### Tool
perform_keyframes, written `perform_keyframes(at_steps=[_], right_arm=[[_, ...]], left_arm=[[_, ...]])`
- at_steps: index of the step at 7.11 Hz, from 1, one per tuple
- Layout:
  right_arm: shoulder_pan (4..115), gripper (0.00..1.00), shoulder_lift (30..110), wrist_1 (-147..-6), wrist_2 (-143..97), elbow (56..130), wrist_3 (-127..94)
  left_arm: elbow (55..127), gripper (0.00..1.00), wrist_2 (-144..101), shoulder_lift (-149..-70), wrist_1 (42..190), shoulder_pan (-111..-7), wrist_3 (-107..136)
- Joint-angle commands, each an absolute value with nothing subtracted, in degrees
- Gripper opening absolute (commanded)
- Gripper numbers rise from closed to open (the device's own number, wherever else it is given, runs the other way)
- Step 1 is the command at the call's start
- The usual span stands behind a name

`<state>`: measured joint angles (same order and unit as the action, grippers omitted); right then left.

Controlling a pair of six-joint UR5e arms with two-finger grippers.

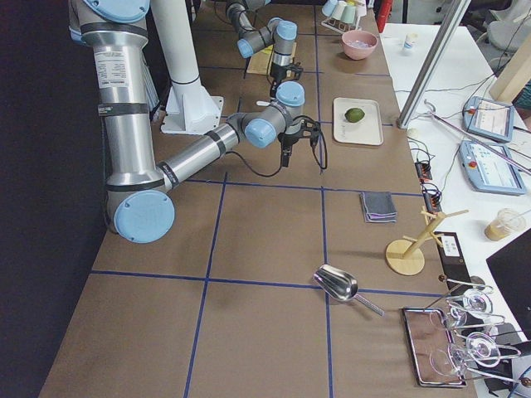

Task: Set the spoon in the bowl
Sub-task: 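Lower the white spoon into the green bowl and open the left gripper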

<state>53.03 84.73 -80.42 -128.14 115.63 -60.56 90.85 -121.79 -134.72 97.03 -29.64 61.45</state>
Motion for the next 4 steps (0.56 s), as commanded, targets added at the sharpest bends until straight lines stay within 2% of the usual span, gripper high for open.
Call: perform_keyframes(at_steps=[1,3,4], right_arm=[[53.2,1.0,85.7,-80.4,-128.1,115.9,-60.6],[54.1,1.0,87.0,-80.4,-128.1,116.0,-59.3],[56.8,1.0,89.8,-80.4,-128.3,116.1,-54.0]], left_arm=[[90.7,0.65,-121.3,-134.8,98.1,-30.7,61.5],[91.7,0.65,-122.2,-134.0,98.6,-35.0,61.5],[94.5,0.65,-124.7,-130.8,98.4,-37.6,61.5]])
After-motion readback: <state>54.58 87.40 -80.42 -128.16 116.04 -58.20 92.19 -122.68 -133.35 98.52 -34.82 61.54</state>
